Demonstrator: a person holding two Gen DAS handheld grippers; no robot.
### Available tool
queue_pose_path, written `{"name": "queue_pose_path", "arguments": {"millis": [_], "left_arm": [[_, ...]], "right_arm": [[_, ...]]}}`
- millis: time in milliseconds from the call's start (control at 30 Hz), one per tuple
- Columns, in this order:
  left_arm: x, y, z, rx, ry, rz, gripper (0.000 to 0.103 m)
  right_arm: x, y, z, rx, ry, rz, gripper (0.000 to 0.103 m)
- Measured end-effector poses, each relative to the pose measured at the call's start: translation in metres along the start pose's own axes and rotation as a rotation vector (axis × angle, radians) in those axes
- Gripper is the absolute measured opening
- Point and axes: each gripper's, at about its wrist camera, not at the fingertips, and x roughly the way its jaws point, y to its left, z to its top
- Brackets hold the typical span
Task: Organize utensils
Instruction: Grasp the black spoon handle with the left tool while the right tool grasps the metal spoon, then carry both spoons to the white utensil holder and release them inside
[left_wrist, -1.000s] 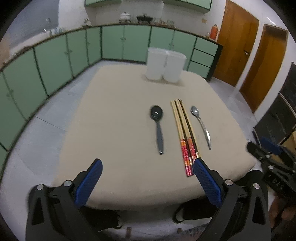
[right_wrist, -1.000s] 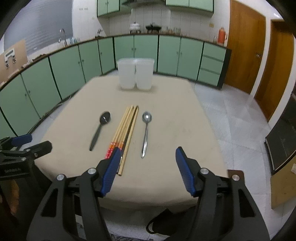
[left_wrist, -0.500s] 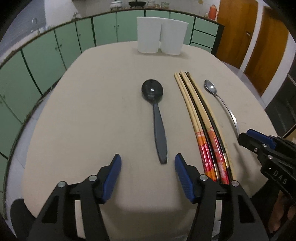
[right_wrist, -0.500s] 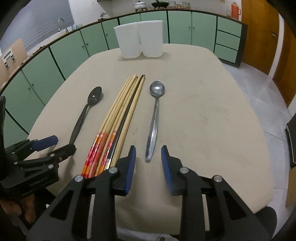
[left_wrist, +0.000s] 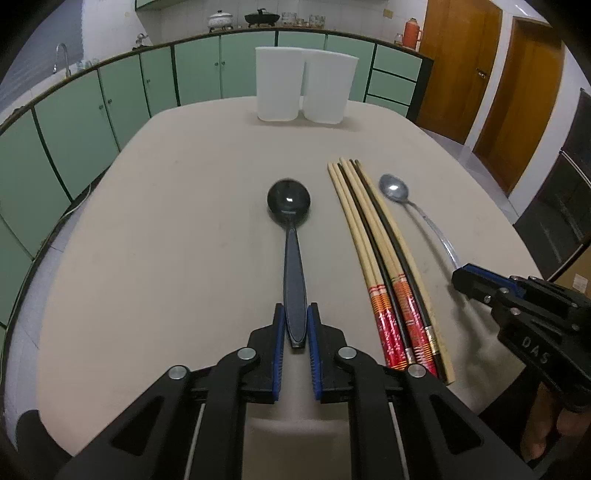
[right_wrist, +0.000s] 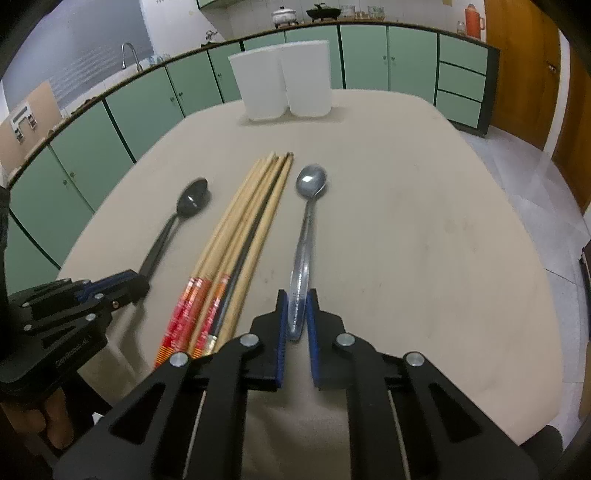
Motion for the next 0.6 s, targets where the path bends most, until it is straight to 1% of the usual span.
{"name": "queue_pose_path", "arguments": {"millis": [67,200,300,333,433,600], "left_arm": [[-0.01,0.001,0.006,-0.001,-0.015,-0.006,0.012],[-0.038,0.002,0.024,0.013,-0.076,-0.012,0.012],[-0.054,0.004,0.035,0.025,-0.116,-0.012,0.012],[-0.057,0.005,0.038,0.029,-0.123,-0.009,0.012],[-0.063,0.009,0.045,0.04,-0.131,-0.012,0.012],[-0.062,0.016,0.062,0.034,-0.11,-0.048,0.011]], "right_arm": [[-0.013,0.003,0.007,-0.003,-0.024,0.0,0.008],[-0.037,0.007,0.025,-0.002,-0.069,0.021,0.007],[-0.047,0.011,0.038,-0.01,-0.084,0.029,0.002],[-0.05,0.012,0.043,-0.017,-0.09,0.026,0.002],[-0.055,0.015,0.055,-0.041,-0.095,0.021,0.002],[-0.056,0.013,0.073,-0.056,-0.074,0.034,0.002]]}}
